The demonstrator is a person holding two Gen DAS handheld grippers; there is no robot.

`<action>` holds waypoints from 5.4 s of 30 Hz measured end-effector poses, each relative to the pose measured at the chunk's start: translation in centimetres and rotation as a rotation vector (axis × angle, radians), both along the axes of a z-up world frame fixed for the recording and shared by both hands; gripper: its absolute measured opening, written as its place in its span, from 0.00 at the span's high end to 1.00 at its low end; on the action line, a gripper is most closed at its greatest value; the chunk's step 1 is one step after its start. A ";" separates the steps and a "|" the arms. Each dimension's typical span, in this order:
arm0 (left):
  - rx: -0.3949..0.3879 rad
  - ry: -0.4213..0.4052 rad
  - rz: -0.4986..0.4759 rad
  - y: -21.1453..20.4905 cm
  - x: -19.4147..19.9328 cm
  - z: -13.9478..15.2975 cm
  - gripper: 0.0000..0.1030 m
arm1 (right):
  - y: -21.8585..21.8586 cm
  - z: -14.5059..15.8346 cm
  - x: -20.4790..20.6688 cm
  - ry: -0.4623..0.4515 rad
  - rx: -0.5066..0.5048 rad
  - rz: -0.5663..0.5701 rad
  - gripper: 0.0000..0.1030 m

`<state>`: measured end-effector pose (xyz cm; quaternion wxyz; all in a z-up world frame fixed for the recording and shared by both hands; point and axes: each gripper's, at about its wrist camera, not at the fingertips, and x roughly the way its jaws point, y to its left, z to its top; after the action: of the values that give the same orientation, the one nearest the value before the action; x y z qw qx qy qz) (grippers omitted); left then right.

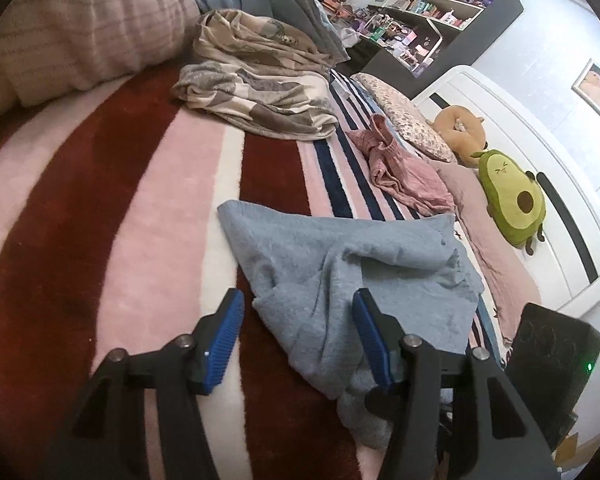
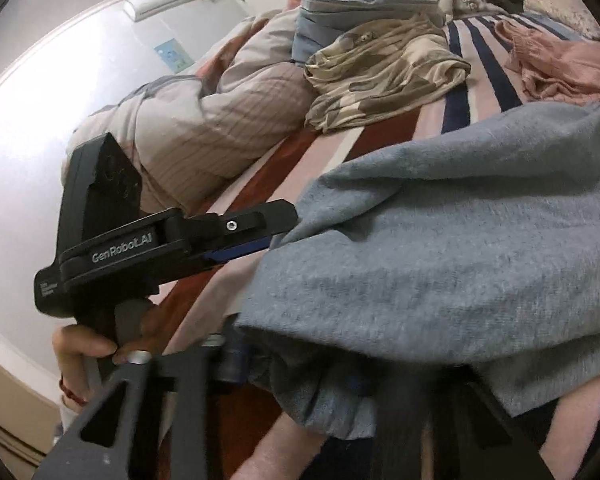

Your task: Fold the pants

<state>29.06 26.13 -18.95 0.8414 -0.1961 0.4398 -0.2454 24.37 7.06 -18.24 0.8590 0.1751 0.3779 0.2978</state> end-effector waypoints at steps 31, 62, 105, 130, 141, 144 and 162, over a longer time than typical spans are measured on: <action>0.017 0.009 0.022 1.5 2.3 0.0 0.93 | 0.5 -0.5 -3.8 -0.025 -0.136 0.203 0.87; 0.250 -0.070 -0.295 -3.7 -6.0 -0.1 0.78 | 0.1 -1.0 -3.1 0.009 -0.095 0.202 0.85; 0.258 -0.100 -0.118 -4.5 -3.5 1.0 0.94 | -6.0 5.9 -1.0 0.001 0.104 0.219 0.90; 0.177 -0.144 -0.200 -5.5 -4.9 2.9 0.33 | -6.4 8.8 -0.1 -0.064 0.037 0.201 0.90; 0.149 -0.135 -0.101 -6.1 -2.8 2.6 0.92 | -8.6 10.2 -0.2 -0.073 0.076 0.200 0.90; 0.202 -0.183 -0.055 -6.4 -2.8 3.5 0.94 | -8.6 10.4 -0.5 -0.077 0.060 0.212 0.90; 0.178 -0.137 -0.086 -5.3 -2.5 2.0 0.95 | -4.5 3.8 -4.3 -0.097 0.046 0.219 0.40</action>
<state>26.58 20.86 -16.97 0.8722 -0.0842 0.4095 -0.2539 20.05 2.53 -14.48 0.8345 0.1378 0.3457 0.4064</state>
